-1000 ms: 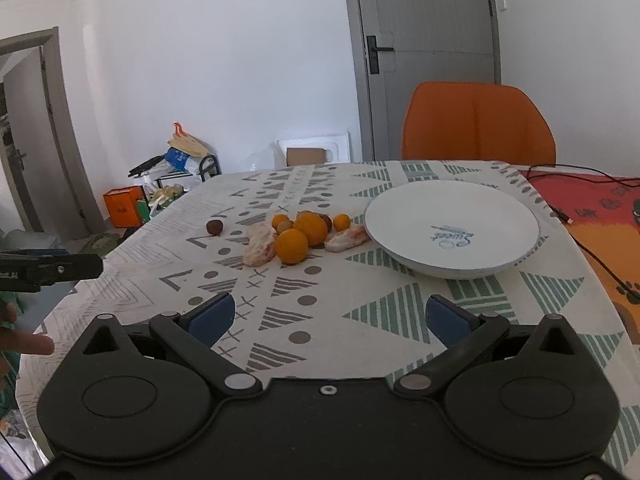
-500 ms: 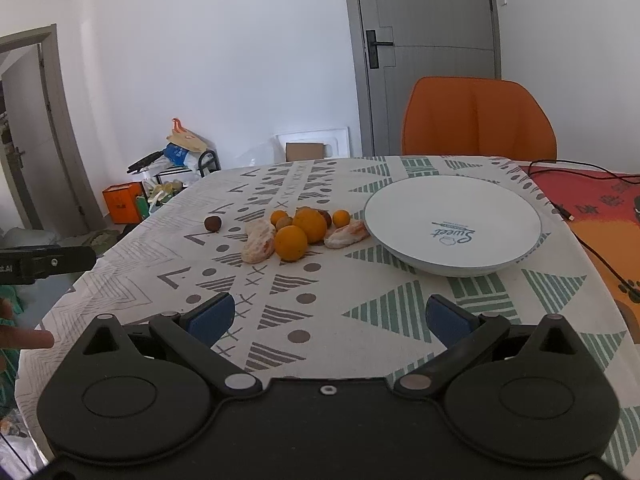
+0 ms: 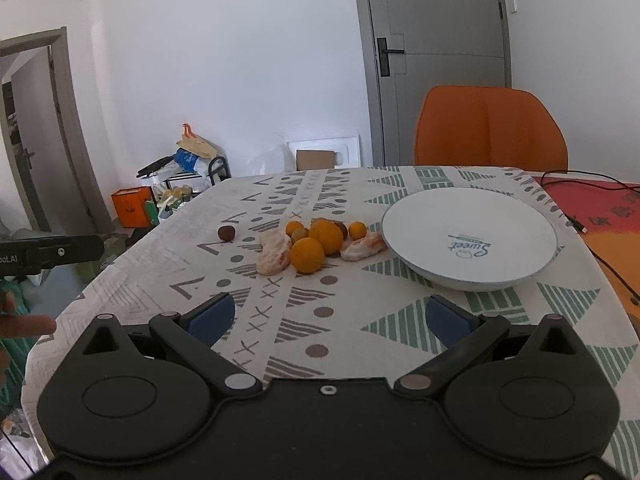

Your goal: Organize fruits

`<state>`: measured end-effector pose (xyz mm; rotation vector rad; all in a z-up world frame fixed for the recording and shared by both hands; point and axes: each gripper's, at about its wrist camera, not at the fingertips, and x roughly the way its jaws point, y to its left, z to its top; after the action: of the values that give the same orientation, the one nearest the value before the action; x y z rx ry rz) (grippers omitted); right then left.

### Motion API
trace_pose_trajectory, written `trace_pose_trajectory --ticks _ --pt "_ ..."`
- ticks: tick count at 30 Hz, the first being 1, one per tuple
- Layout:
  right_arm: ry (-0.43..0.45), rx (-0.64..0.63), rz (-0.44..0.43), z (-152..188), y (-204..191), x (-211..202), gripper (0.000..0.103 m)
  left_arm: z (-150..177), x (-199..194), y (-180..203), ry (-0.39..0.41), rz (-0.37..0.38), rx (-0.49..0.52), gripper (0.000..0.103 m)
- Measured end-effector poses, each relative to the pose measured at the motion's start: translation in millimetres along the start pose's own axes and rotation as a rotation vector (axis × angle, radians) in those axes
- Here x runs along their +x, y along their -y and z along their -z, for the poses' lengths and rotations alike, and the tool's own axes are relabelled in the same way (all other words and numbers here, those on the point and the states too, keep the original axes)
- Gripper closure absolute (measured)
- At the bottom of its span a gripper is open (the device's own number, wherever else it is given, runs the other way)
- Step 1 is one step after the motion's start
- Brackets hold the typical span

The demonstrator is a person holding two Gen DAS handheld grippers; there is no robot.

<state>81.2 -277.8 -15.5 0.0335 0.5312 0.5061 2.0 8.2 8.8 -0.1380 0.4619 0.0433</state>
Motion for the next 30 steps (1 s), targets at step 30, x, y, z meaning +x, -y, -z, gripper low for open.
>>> trace_pose_trajectory --ticks 30 --pt "-0.017 0.05 -0.059 -22 19 60 0.018 -13 85 11 -0.074 0.053 -0.013 0.01"
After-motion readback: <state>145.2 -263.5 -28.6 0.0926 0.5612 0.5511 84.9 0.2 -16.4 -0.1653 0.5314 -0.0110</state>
